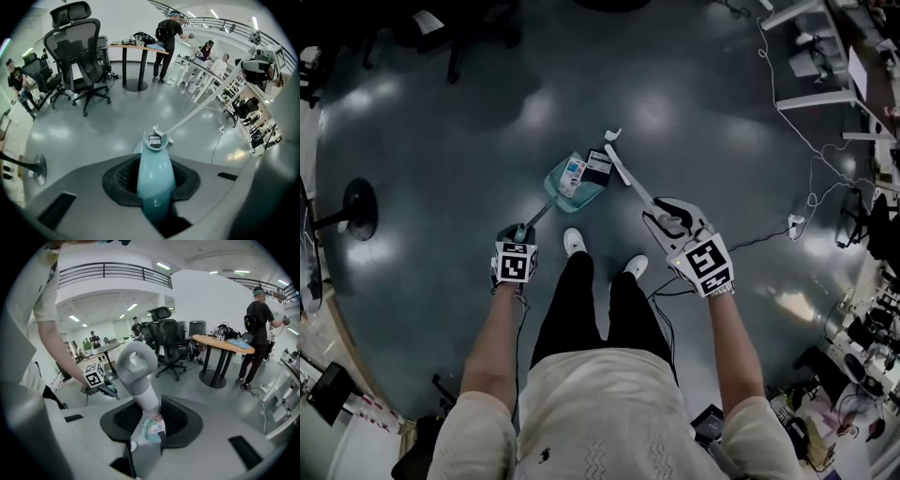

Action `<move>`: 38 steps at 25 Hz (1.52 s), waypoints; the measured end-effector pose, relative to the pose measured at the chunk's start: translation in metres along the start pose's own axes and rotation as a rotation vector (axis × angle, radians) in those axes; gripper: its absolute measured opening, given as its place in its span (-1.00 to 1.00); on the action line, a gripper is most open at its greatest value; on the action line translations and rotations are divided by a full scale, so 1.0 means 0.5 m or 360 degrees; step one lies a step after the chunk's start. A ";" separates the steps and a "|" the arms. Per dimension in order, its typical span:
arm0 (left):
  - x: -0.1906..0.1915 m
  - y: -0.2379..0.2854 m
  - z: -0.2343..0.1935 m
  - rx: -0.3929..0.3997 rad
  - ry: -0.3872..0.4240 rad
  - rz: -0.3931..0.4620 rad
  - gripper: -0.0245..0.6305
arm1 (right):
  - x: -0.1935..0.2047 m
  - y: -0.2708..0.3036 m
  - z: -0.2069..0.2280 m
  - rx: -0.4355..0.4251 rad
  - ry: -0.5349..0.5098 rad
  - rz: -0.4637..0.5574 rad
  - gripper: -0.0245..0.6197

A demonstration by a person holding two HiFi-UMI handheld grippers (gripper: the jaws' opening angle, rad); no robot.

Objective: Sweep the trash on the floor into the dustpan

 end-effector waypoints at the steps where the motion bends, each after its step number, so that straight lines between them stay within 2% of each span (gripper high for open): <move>1: -0.002 0.005 0.002 0.0006 -0.0006 0.0001 -0.64 | -0.005 0.006 -0.025 -0.0040 -0.0005 -0.0003 -0.55; 5: -0.007 0.010 0.003 0.0027 -0.0006 -0.0003 -0.64 | -0.049 0.020 -0.088 -0.0129 0.0084 0.0084 -0.54; 9: 0.001 -0.003 -0.008 0.0033 0.0006 0.0003 -0.64 | -0.079 0.012 -0.075 -0.0043 0.0264 0.0182 -0.54; 14: 0.028 -0.031 -0.031 0.0016 -0.0064 0.0027 -0.64 | -0.100 -0.035 -0.005 0.0104 0.0363 0.0186 -0.55; 18: 0.038 -0.063 -0.023 -0.0018 -0.0173 0.0054 -0.64 | -0.119 -0.135 0.095 0.0213 0.0436 0.0252 -0.56; 22: 0.040 -0.079 -0.029 -0.0055 -0.0193 0.0072 -0.64 | -0.157 -0.210 0.195 0.0346 0.0475 0.0342 -0.56; 27: -0.001 -0.057 -0.004 -0.0114 -0.0187 0.0059 -0.64 | -0.190 -0.249 0.339 0.0439 0.0393 0.0359 -0.56; 31: -0.064 -0.019 0.009 -0.0107 -0.0144 0.0027 -0.64 | -0.201 -0.221 0.450 0.0464 0.0267 0.0272 -0.56; 36: -0.209 0.105 0.023 -0.0101 -0.0181 0.0013 -0.64 | -0.172 -0.112 0.625 0.0318 -0.0033 0.0098 -0.56; 38: -0.257 0.146 0.033 -0.0099 -0.0179 0.0015 -0.64 | -0.138 -0.078 0.660 0.0247 -0.0134 0.0039 -0.56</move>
Point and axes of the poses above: the fingertips, and each gripper's own axes: y forward along the fingers, z to its right, x out of its underside, the point moved 1 cm from there along -y, backward along the fingers, and after that the axes turned 5 degrees about z, right-handed, at the moved point
